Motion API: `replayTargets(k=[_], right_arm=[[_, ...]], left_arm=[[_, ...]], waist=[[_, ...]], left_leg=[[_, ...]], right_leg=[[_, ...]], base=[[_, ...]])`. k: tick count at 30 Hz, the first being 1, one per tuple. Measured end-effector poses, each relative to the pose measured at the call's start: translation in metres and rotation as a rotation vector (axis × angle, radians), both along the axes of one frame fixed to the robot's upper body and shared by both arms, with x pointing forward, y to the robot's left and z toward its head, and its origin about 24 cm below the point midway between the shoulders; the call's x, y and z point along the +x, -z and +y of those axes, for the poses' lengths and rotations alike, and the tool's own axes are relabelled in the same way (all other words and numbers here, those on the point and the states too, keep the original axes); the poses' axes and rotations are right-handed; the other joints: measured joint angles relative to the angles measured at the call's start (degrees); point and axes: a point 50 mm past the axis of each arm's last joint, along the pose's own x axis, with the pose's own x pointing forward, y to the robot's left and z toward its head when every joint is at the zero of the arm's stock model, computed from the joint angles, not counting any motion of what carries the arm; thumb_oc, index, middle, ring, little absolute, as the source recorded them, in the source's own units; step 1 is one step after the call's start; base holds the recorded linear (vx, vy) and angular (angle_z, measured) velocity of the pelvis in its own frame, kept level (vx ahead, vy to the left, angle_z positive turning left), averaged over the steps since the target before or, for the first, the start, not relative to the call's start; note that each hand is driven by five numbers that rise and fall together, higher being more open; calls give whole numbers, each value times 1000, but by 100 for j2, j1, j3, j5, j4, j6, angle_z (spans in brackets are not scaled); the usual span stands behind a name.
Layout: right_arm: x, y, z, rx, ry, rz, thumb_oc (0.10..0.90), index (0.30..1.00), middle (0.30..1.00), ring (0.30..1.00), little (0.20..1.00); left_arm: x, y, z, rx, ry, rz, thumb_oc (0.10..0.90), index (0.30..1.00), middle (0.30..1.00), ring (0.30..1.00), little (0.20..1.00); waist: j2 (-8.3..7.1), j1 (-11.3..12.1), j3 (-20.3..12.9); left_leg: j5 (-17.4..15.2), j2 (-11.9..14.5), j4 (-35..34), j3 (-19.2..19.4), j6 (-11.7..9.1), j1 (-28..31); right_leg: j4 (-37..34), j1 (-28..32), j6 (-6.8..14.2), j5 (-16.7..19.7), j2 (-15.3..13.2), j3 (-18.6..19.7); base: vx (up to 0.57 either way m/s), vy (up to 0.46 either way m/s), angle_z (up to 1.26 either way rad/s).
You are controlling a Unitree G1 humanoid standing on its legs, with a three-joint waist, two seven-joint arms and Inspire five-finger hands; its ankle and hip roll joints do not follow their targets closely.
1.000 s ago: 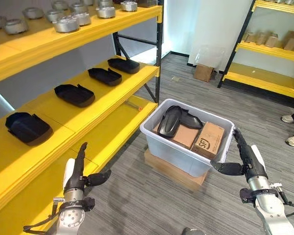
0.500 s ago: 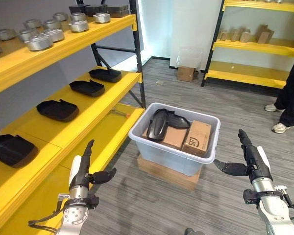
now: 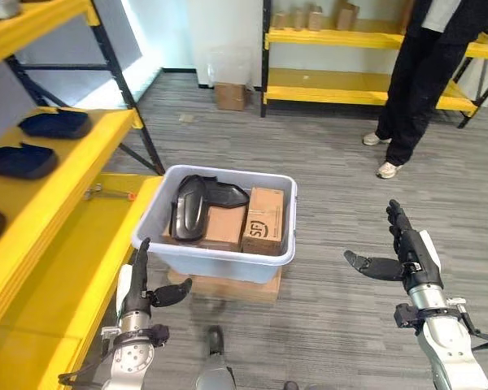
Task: Move parts from the plastic box to the shelf.
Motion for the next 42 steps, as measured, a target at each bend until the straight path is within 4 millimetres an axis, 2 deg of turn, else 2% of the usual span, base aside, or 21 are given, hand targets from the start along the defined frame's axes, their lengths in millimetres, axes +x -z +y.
replayTargets(k=[1,2,4,5,7,9,11,14,19,22,25,27,28,29,30,31,32,33,34,37,42], right_arm=[[-1,3,3,16,-1,5,900,1000,1000,1000,1000],[-1,4,9,26,-31,10,900,1000,1000,1000,1000],[2,-2,21,51,-68,-25,900,1000,1000,1000,1000],[9,-7,25,51,-93,-49,900,1000,1000,1000,1000],[22,-22,29,45,-122,-114,900,1000,1000,1000,1000],[25,-26,28,33,-127,-125,900,1000,1000,1000,1000],[28,-31,26,5,-137,-133,900,1000,1000,1000,1000],[32,-38,27,-8,-147,-157,900,1000,1000,1000,1000],[37,-50,31,-24,-167,-207,900,1000,1000,1000,1000],[36,-49,32,-24,-165,-205,900,1000,1000,1000,1000],[35,-49,32,-28,-165,-203,900,1000,1000,1000,1000],[35,-55,35,-29,-171,-233,900,1000,1000,1000,1000],[41,-69,53,-50,-242,-295,900,1000,1000,1000,1000],[42,-72,57,-58,-266,-305,900,1000,1000,1000,1000],[44,-74,64,-90,-301,-306,900,1000,1000,1000,1000],[45,-74,68,-94,-320,-310,900,1000,1000,1000,1000],[44,-73,65,-103,-312,-303,900,1000,1000,1000,1000],[38,-68,60,-122,-306,-271,900,1000,1000,1000,1000],[36,-75,58,-156,-323,-290,900,1000,1000,1000,1000],[47,-96,58,-174,-318,-372,900,1000,1000,1000,1000],[50,-106,53,-182,-286,-407,900,1000,1000,1000,1000]], left_arm=[[1,-2,3,14,3,-3,900,1000,1000,1000,1000],[1,-6,8,41,9,-2,900,1000,1000,1000,1000],[10,-17,14,83,23,-29,900,1000,1000,1000,1000],[18,-25,14,93,32,-61,900,1000,1000,1000,1000],[29,-42,16,113,33,-131,900,1000,1000,1000,1000],[26,-40,16,108,31,-129,900,1000,1000,1000,1000],[22,-38,19,110,18,-114,900,1000,1000,1000,1000],[16,-34,23,112,2,-95,900,1000,1000,1000,1000],[17,-37,23,116,5,-105,900,1000,1000,1000,1000],[19,-38,20,120,27,-104,900,1000,1000,1000,1000],[23,-41,18,144,61,-105,900,1000,1000,1000,1000],[24,-43,18,149,63,-112,900,1000,1000,1000,1000],[25,-44,19,148,44,-123,900,1000,1000,1000,1000],[26,-45,18,148,50,-125,900,1000,1000,1000,1000],[28,-47,16,142,47,-142,900,1000,1000,1000,1000],[29,-47,16,142,48,-144,900,1000,1000,1000,1000],[25,-41,14,122,38,-132,900,1000,1000,1000,1000],[24,-39,7,89,35,-140,900,1000,1000,1000,1000],[18,-36,3,68,33,-139,900,1000,1000,1000,1000],[7,-27,4,66,40,-87,900,1000,1000,1000,1000],[12,-31,2,63,57,-103,900,1000,1000,1000,1000]], waist=[[-161,12,-5],[-363,20,-10],[-560,7,-23],[-562,22,-17],[-605,162,13],[-707,148,103],[-906,171,284],[-1030,231,308],[-1006,336,312],[-979,302,321],[-962,207,319],[-816,137,330],[-605,76,444],[-534,5,498],[-527,5,580],[-545,57,694],[-527,149,716],[-540,202,712],[-469,297,731],[-333,287,727],[-303,54,730]], left_leg=[[91,-76,146,210,260,34],[-16,-226,256,293,364,38],[-252,-512,315,453,615,46],[-400,-637,393,571,704,52],[-598,-756,509,721,688,-119],[-891,-656,1151,691,569,-820],[-1010,-597,1393,699,608,-1077],[-1163,-592,1618,696,660,-1144],[-1478,-572,2031,606,702,-1128],[-1533,-616,1957,583,770,-909],[-1561,-825,1683,573,860,-624],[-1480,-871,1505,581,1000,-558],[-1276,-965,1069,702,1183,-318],[-1178,-964,944,739,1174,-224],[-1282,-1011,913,846,1060,-88],[-1480,-1010,1116,827,1036,36],[-1430,-959,1239,675,861,57],[-1482,-884,1379,461,740,104],[-1466,-765,1430,313,600,63],[-1287,-539,1188,265,427,40],[-1239,-464,1087,272,361,87]], right_leg=[[15,1,70,-17,-146,91],[-18,4,179,37,-373,84],[-303,59,436,351,-706,84],[-510,137,506,552,-863,80],[-732,38,644,698,-1030,76],[-904,-283,562,558,-1060,-46],[-893,-432,538,579,-1089,-74],[-913,-385,552,588,-1117,-87],[-751,-206,644,567,-1126,-186],[-254,-259,642,566,-1167,-189],[323,-365,642,574,-1326,-165],[1196,-899,654,599,-1392,4],[1566,-1744,625,143,-1403,-15],[1126,-1852,598,185,-1322,-126],[120,-2063,636,648,-1312,-455],[-845,-2072,497,1323,-1415,-641],[-287,-1894,368,1272,-1348,-752],[175,-1319,262,1149,-1237,-1096],[-404,-905,302,1399,-1002,-1421],[-427,-1023,134,1380,-747,-1451],[-326,-1058,31,1275,-668,-1415]], base=[[96,206,-40],[74,184,-42],[58,181,-30],[-4,168,-32],[-3,160,-32],[-14,106,-13],[23,20,-6],[53,9,1],[74,79,6],[43,115,8],[6,182,12],[54,180,-19],[56,7,-40],[42,-38,-47],[149,-204,6],[108,-271,27],[106,-326,77],[50,-172,74],[6,-72,63],[-5,-17,3],[-9,-2,-5]])
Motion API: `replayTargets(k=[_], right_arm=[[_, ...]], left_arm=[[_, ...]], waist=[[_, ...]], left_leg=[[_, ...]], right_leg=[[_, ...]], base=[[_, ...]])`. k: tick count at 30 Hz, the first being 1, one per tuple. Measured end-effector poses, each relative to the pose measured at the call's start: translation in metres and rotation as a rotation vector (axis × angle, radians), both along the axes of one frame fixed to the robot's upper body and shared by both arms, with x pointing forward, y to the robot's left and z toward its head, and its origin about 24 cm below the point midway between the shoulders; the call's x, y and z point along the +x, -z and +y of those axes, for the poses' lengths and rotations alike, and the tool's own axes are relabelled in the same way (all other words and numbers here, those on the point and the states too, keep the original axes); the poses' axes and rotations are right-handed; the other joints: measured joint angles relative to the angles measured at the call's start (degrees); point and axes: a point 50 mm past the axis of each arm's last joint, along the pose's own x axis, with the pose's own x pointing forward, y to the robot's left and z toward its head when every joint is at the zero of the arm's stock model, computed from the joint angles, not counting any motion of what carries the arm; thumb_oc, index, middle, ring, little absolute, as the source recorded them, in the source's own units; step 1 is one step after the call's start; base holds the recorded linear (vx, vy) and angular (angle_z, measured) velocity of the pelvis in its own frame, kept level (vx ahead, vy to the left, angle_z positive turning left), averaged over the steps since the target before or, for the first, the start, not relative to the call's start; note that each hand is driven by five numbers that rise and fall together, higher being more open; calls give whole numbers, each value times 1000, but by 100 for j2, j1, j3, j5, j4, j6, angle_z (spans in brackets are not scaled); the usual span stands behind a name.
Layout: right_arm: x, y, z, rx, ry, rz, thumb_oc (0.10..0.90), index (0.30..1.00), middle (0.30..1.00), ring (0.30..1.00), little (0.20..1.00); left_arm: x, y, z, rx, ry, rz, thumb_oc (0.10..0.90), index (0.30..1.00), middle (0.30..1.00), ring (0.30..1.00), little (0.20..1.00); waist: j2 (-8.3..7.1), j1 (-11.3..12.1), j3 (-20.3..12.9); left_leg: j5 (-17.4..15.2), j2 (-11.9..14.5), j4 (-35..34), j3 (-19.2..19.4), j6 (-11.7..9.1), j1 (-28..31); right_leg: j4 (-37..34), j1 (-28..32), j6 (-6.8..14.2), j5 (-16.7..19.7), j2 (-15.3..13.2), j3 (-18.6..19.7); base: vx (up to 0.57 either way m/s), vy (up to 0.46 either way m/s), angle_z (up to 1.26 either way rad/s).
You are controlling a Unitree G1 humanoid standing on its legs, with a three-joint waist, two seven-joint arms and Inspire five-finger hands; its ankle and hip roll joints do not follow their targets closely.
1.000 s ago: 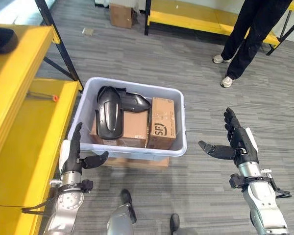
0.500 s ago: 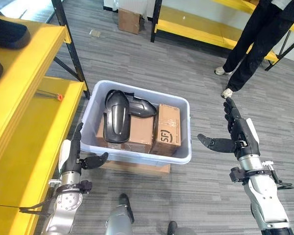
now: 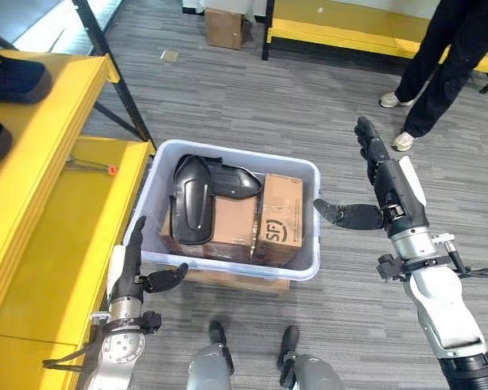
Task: Move parts from the plastic box to the shelf.
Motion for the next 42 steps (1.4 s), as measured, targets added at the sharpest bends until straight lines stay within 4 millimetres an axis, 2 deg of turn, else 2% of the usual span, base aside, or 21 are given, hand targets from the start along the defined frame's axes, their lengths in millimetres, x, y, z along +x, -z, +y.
replayTargets(k=[3,8,11,12,14,18,22,26,29,33,38,42], right_arm=[[2,-2,2,-3,-4,-3,900,1000,1000,1000,1000],[15,-29,22,-101,-75,-96,900,1000,1000,1000,1000],[25,-39,29,-161,-97,-120,900,1000,1000,1000,1000],[30,-45,31,-195,-91,-139,900,1000,1000,1000,1000],[42,-48,40,-255,-103,-125,900,1000,1000,1000,1000],[63,-38,48,-352,-88,-50,900,1000,1000,1000,1000],[75,-20,50,-401,-66,43,900,1000,1000,1000,1000],[82,-1,58,-363,-51,126,900,1000,1000,1000,1000],[82,5,67,-355,-64,139,900,1000,1000,1000,1000],[94,8,65,-371,-24,172,900,1000,1000,1000,1000],[99,19,69,-363,9,214,900,1000,1000,1000,1000],[103,14,72,-433,33,178,900,1000,1000,1000,1000]], left_arm=[[8,-7,-2,0,10,-33,900,1000,1000,1000,1000],[11,-9,-2,3,13,-43,900,1000,1000,1000,1000],[11,-10,-3,1,17,-45,900,1000,1000,1000,1000],[12,-10,-3,1,19,-47,900,1000,1000,1000,1000],[9,-7,-2,2,15,-31,900,1000,1000,1000,1000],[7,-3,1,-29,0,-17,900,1000,1000,1000,1000],[6,-6,11,11,-10,-7,900,1000,1000,1000,1000],[7,-8,14,22,-14,-12,900,1000,1000,1000,1000],[10,-9,14,23,-13,-19,900,1000,1000,1000,1000],[13,-14,15,33,-20,-41,900,1000,1000,1000,1000],[15,-13,16,33,-30,-40,900,1000,1000,1000,1000],[17,-15,16,-1,-37,-55,900,1000,1000,1000,1000]], waist=[[0,-36,0],[1,-4,-1],[10,107,-5],[10,267,-5],[10,408,-5],[2,747,-1],[-86,932,45],[-183,1060,191],[-228,1161,374],[-236,1235,450],[-247,1386,462],[-250,1464,581]], left_leg=[[0,-6,2,9,0,1],[15,-2,9,7,6,-35],[19,-2,5,-10,-5,-48],[44,-2,10,-47,7,-119],[57,-17,14,-150,-8,-222],[91,-24,17,-220,3,-258],[133,-55,-5,-359,5,-358],[138,-94,-6,-507,-23,-500],[134,-134,-17,-616,-35,-533],[200,-139,13,-670,4,-631],[206,-151,-16,-747,-2,-670],[213,-154,-11,-804,-12,-730]], right_leg=[[12,-8,0,0,-10,18],[133,-96,-26,-27,-25,37],[160,-112,-41,-42,-28,31],[195,-155,-50,-54,-30,0],[216,-186,-60,-62,-40,-80],[210,-191,-66,-68,-38,-166],[195,-187,-58,-86,-42,-298],[154,-195,-57,-94,-44,-430],[95,-171,-57,-96,-50,-479],[94,-211,-47,-109,-43,-509],[-3,-187,-44,-109,-10,-568],[-43,-190,-45,-109,9,-626]], base=[[0,0,0],[0,0,0],[-6,-6,3],[-8,-19,12],[-8,-31,22],[9,-15,14],[13,-4,18],[23,2,20],[64,2,18],[35,3,11],[15,7,6],[5,4,7]])
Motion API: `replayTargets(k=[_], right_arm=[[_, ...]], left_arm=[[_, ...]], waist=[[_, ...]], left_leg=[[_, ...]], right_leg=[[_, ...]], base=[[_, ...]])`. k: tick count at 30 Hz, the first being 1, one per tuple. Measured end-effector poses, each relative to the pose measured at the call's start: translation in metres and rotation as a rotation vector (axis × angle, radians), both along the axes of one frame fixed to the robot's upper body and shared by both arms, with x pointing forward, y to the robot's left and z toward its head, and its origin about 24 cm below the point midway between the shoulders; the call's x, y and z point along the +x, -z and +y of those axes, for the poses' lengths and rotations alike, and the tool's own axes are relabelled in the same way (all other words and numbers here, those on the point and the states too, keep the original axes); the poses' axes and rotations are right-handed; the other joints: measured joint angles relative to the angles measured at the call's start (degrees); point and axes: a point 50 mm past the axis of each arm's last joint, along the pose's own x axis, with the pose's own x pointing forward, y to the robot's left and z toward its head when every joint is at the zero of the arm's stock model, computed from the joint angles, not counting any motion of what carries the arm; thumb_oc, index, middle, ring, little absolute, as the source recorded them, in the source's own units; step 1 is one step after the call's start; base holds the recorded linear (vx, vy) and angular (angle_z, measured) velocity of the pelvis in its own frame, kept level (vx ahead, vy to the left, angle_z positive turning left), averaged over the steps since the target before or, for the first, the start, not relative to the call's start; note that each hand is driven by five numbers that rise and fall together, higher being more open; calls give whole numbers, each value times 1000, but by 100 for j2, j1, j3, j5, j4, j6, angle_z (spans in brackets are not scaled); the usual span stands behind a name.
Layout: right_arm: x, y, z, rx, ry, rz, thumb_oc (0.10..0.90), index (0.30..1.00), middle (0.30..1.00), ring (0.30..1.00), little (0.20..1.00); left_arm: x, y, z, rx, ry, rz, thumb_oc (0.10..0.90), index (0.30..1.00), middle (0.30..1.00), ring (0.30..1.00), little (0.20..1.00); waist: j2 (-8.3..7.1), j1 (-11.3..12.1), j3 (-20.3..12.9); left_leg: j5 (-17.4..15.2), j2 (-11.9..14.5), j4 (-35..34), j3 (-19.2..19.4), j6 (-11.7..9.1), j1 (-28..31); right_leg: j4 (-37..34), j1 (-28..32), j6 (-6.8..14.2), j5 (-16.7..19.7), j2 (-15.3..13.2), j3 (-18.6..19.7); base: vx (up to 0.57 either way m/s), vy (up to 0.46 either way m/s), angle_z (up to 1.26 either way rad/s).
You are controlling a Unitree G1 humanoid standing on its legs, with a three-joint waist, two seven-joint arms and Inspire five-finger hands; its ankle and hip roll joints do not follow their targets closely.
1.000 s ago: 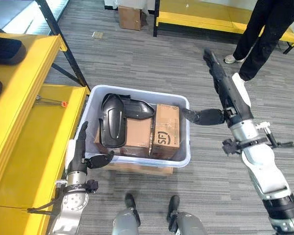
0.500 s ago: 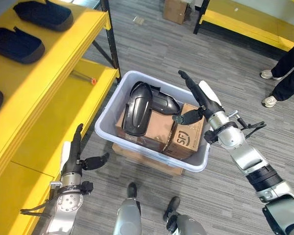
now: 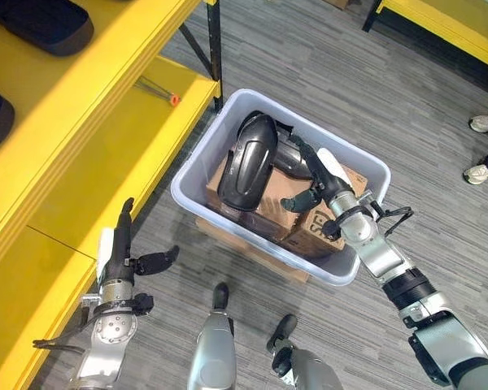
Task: Move parts from the plastic box to the shelf.
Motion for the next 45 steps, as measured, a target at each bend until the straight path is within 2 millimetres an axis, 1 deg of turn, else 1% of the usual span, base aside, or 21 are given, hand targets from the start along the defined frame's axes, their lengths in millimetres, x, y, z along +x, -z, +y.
replayTargets(k=[2,4,8,14,15,17,20,21,23,28,32,36,39,41,45], right_arm=[[1,-3,1,-11,6,-17,900,1000,1000,1000,1000],[3,-7,2,-17,14,-37,900,1000,1000,1000,1000],[7,-12,13,-24,2,-50,900,1000,1000,1000,1000],[7,-12,14,-28,-1,-50,900,1000,1000,1000,1000],[7,-12,21,-27,-10,-49,900,1000,1000,1000,1000],[6,-12,26,-25,-24,-51,900,1000,1000,1000,1000],[6,-11,30,-39,-32,-53,900,1000,1000,1000,1000],[5,-9,31,-42,-35,-50,900,1000,1000,1000,1000],[6,-7,33,-38,-35,-40,900,1000,1000,1000,1000],[8,7,37,-30,-21,21,900,1000,1000,1000,1000],[7,9,44,-14,-29,29,900,1000,1000,1000,1000],[7,8,44,-2,-15,18,900,1000,1000,1000,1000],[10,13,40,-9,13,36,900,1000,1000,1000,1000],[10,13,40,-8,14,35,900,1000,1000,1000,1000],[11,10,39,-2,29,16,900,1000,1000,1000,1000]], left_arm=[[0,-1,0,1,-5,-5,900,1000,1000,1000,1000],[0,-1,0,1,-10,-7,900,1000,1000,1000,1000],[2,-2,0,1,-9,-13,900,1000,1000,1000,1000],[4,-5,0,6,-7,-23,900,1000,1000,1000,1000],[3,-4,1,8,-13,-23,900,1000,1000,1000,1000],[5,-6,1,9,-12,-28,900,1000,1000,1000,1000],[5,-6,1,9,-11,-29,900,1000,1000,1000,1000],[4,-6,1,10,-14,-29,900,1000,1000,1000,1000],[4,-5,2,10,-19,-29,900,1000,1000,1000,1000],[3,-4,3,12,-29,-27,900,1000,1000,1000,1000],[3,-5,4,22,-32,-28,900,1000,1000,1000,1000],[4,-11,9,53,-29,-32,900,1000,1000,1000,1000],[4,-11,9,55,-30,-34,900,1000,1000,1000,1000],[4,-11,9,55,-30,-31,900,1000,1000,1000,1000],[5,-12,9,56,-29,-36,900,1000,1000,1000,1000]], waist=[[-28,63,26],[-44,66,34],[-87,69,55],[-118,102,71],[-158,109,89],[-214,124,115],[-244,185,129],[-246,240,130],[-248,253,131],[-265,256,139],[-347,298,213],[-340,362,355],[-326,384,368],[-309,394,404],[-304,393,408]], left_leg=[[9,0,4,-18,-10,-9],[15,0,11,-70,-20,-51],[25,2,36,-130,-32,-84],[36,3,26,-147,-37,-86],[40,19,33,-152,-45,-80],[47,34,44,-168,-56,-88],[51,36,66,-171,-60,-92],[51,35,63,-193,-60,-102],[51,32,69,-210,-60,-113],[51,18,88,-301,-64,-189],[52,14,95,-328,-74,-206],[33,4,121,-380,-110,-280],[34,-39,150,-483,-107,-389],[61,-48,149,-486,-68,-406],[59,-57,149,-505,-73,-497]], right_leg=[[-21,2,0,0,11,-23],[-39,0,-1,0,28,-67],[-42,4,-1,-1,42,-70],[-28,14,0,-1,43,-70],[-22,23,0,-1,60,-70],[-25,23,-4,-3,79,-73],[-23,23,-5,-3,79,-73],[-20,32,-5,-3,81,-90],[-14,35,-5,-3,81,-104],[-7,32,-5,-4,84,-198],[0,33,-6,-7,86,-228],[8,16,-1,-14,91,-280],[4,-12,13,-37,81,-328],[-2,-24,14,-37,78,-333],[-12,-92,17,-40,79,-355]], base=[[0,2,3],[2,7,10],[0,7,6],[0,0,1],[0,0,0],[0,0,0],[-6,1,1],[-19,2,4],[-19,5,4],[-16,0,8],[-9,4,4],[-8,9,8],[-12,20,19],[1,9,4],[0,8,2]])
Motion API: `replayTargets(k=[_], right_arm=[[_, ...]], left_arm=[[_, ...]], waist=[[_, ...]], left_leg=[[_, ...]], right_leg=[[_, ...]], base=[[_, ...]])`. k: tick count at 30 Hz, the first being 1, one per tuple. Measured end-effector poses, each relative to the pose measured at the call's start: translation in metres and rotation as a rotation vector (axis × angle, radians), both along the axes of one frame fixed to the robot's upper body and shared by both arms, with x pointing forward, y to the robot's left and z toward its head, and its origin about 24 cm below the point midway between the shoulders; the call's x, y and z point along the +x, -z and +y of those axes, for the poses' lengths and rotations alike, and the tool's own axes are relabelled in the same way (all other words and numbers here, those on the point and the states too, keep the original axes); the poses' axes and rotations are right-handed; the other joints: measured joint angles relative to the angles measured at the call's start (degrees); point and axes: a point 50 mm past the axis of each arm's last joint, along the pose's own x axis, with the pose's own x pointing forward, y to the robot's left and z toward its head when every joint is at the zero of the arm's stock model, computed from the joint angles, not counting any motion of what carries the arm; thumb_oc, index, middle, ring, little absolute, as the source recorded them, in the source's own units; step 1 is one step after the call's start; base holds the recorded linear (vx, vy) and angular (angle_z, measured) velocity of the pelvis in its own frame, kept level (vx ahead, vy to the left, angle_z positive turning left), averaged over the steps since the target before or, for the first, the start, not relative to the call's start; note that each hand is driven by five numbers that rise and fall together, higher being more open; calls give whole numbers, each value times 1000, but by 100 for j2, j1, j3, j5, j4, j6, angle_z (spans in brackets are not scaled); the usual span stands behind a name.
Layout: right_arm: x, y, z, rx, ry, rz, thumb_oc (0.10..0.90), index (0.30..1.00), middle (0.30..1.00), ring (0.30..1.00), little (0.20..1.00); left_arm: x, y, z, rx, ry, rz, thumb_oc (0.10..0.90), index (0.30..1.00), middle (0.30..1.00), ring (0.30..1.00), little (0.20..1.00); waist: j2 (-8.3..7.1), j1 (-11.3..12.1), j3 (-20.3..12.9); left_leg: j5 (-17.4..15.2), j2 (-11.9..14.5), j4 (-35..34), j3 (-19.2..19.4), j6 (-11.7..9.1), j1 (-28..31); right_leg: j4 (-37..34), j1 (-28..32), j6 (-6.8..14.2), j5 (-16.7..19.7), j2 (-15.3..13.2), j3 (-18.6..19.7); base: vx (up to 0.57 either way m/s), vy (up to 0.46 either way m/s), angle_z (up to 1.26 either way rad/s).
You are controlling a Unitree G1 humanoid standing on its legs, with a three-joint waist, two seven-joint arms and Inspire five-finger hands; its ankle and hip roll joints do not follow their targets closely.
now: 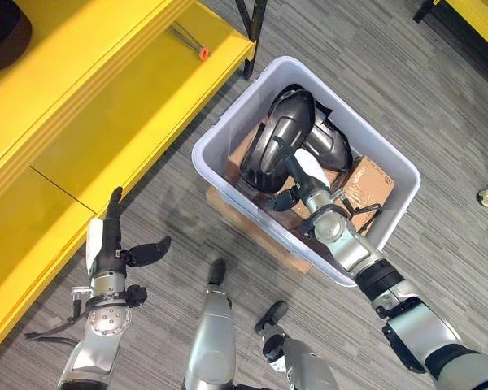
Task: Move parts from the plastic box to the shelf.
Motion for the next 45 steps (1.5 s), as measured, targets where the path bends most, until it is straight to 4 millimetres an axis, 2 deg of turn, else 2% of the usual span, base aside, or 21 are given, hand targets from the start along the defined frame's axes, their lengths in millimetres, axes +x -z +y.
replayTargets(k=[27,37,42,45], right_arm=[[3,-13,-1,-48,31,-85,900,1000,1000,1000,1000],[8,-36,3,-82,31,-168,900,1000,1000,1000,1000],[11,-48,-7,-126,63,-219,900,1000,1000,1000,1000],[12,-55,-5,-141,73,-257,900,1000,1000,1000,1000]], left_arm=[[5,-2,-6,3,0,-27,900,1000,1000,1000,1000],[5,-3,-6,6,1,-28,900,1000,1000,1000,1000],[5,-7,-1,41,2,-29,900,1000,1000,1000,1000],[6,-8,-1,44,2,-35,900,1000,1000,1000,1000]], waist=[[95,-3,177],[79,-12,201],[70,12,205],[69,13,205]], left_leg=[[89,-45,-41,-108,-2,-318],[112,-48,-36,-165,-17,-495],[156,-53,-29,-277,-21,-670],[163,-58,-31,-283,-21,-709]], right_leg=[[-34,-275,19,-19,8,-34],[-56,-407,21,-19,30,-53],[-56,-514,23,-21,61,-108],[-60,-549,24,-21,62,-108]], base=[[5,2,2],[5,-2,1],[18,3,10],[0,0,0]])
